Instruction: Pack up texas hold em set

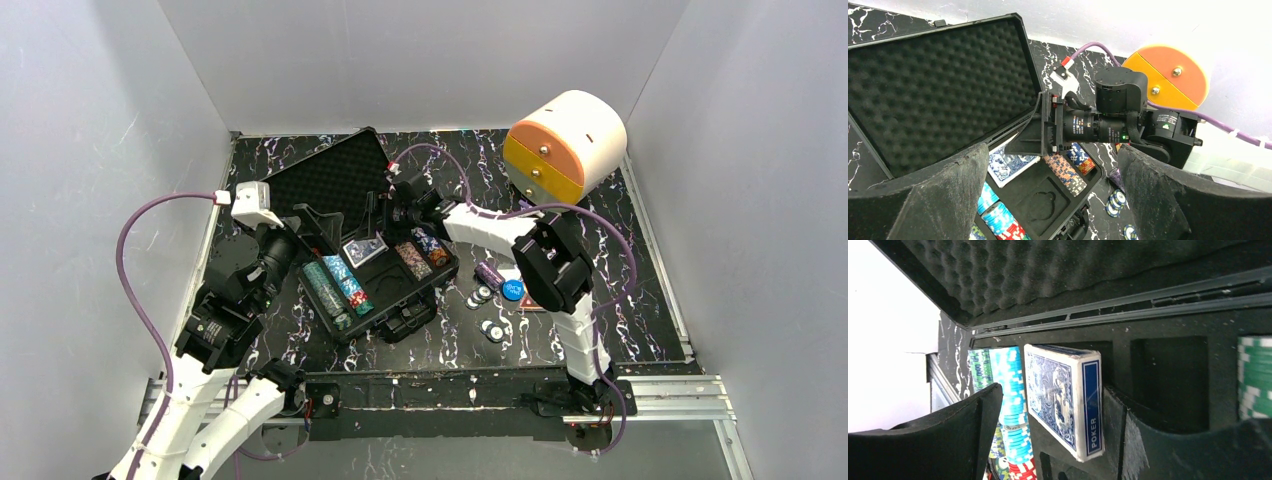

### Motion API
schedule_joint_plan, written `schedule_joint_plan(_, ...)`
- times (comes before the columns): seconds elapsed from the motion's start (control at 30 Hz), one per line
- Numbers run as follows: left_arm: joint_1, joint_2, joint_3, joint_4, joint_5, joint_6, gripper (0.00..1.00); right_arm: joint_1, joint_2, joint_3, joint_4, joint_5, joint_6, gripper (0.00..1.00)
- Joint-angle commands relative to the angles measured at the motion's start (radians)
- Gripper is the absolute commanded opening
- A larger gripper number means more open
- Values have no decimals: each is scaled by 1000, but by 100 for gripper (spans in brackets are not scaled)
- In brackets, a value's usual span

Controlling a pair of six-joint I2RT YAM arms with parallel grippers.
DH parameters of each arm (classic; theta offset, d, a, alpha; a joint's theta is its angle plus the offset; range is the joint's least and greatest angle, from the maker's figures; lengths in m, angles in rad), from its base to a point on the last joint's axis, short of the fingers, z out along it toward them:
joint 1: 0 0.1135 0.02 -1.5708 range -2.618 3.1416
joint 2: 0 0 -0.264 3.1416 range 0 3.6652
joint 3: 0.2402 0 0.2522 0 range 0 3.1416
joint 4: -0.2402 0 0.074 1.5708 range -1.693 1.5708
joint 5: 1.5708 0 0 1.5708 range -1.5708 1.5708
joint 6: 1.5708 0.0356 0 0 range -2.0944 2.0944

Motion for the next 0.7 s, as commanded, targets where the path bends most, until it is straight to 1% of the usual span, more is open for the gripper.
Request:
schedule_joint_plan(0.0, 1, -14, 25, -9, -29, 19, 98, -6, -82, 66, -72, 82, -61, 78)
schedule_joint_plan(0.1, 1, -17, 22, -10, -35, 20, 98, -5, -92, 80, -116, 138, -79, 74)
schedule_joint_plan(0.17, 1, -18, 22, -10, -36, 20, 98, -6, -117, 55, -102, 153, -84, 63)
schedule_joint_plan(0.2, 1, -17, 20, -10, -38, 21, 98, -5, -129, 40, -86, 156, -88, 59)
schedule_joint_plan(0.23, 1, -17, 20, -10, -39, 20, 98, -4, -138, 30, -80, 160, -95, 57)
schedule_joint_plan(0.4, 1, 1, 23, -10, -37, 20, 98, -5, -123, 34, -119, 183, -115, 56)
schedule_joint_plan(0.6, 1, -1, 11, -10, -42, 19, 98, -2, -84, 53, -163, 190, -123, 62)
schedule_joint_plan(0.67, 1, -4, 5, -10, -43, 19, 98, 0, -82, 50, -156, 164, -113, 59)
